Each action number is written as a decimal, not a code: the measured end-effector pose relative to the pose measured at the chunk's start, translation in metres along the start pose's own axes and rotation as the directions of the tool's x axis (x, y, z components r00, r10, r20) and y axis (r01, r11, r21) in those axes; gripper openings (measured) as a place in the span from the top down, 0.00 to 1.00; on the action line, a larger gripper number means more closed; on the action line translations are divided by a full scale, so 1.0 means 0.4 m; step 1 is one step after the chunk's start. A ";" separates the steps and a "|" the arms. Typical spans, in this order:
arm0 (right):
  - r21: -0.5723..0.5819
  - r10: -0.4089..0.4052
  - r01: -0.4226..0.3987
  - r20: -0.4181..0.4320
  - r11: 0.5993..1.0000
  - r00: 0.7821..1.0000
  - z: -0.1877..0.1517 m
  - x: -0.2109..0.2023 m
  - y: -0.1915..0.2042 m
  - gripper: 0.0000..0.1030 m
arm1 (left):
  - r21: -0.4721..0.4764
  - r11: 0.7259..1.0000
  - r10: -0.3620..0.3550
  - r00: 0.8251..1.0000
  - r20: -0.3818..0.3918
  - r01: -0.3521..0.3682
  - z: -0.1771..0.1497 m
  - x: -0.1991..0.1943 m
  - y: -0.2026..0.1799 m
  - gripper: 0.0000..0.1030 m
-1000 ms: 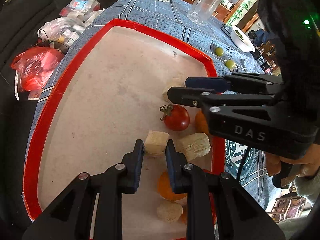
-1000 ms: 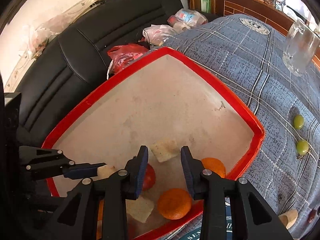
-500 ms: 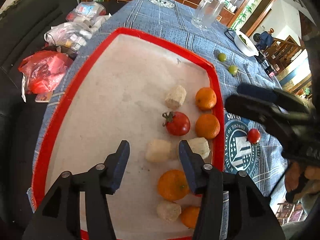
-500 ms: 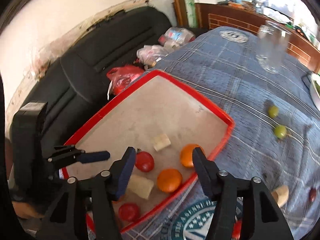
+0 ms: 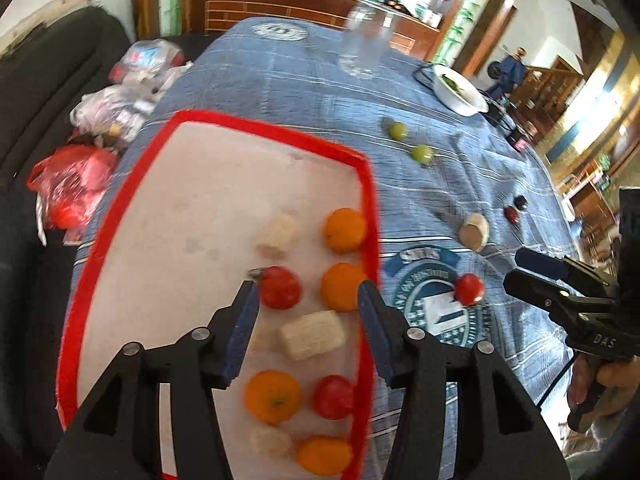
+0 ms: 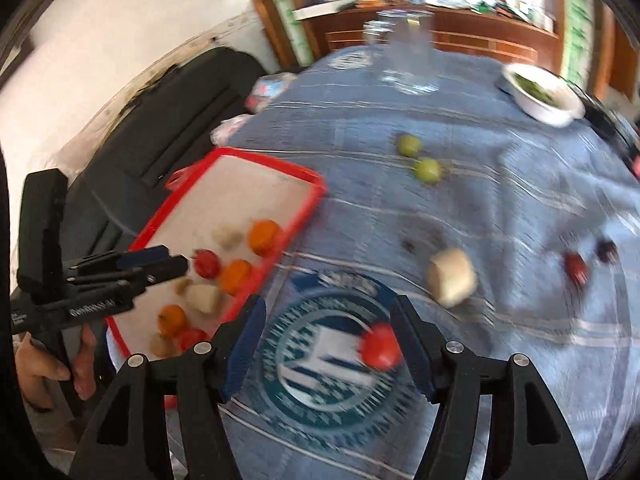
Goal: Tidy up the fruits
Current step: 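Release the cube from left tool, then move it toward a red tomato while right tool withdraws, then grasp the red tomato with left tool while right tool grasps a beige cube, then carry the tomato with left tool while right tool carries the cube over the tray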
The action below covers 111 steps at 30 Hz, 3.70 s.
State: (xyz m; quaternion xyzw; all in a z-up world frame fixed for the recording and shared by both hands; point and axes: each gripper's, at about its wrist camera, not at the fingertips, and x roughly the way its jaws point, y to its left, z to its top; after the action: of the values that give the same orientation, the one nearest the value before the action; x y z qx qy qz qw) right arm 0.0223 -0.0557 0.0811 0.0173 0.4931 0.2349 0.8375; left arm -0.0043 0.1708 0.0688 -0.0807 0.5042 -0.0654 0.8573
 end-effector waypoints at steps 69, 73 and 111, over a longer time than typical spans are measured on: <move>0.089 -0.176 0.183 -0.078 0.979 0.981 0.034 0.033 -0.209 0.91 | 0.278 0.933 -0.175 0.964 -0.202 0.228 -0.004 0.236 -0.400 0.73; 0.108 -0.163 0.171 -0.085 0.979 0.983 0.019 0.030 -0.212 0.91 | 0.283 0.932 -0.173 0.964 -0.201 0.227 -0.020 0.225 -0.397 0.73; -0.004 -0.275 0.276 -0.090 0.961 0.957 0.072 0.101 -0.164 0.67 | 0.222 0.925 -0.271 0.945 -0.183 0.308 -0.019 0.146 -0.331 0.73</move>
State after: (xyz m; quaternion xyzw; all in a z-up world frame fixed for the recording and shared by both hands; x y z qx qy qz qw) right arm 0.0874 -0.0919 0.0457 -0.0584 0.5289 0.1144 0.8389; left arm 0.0132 0.0293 0.0426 -0.0418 0.5369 -0.2598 0.8016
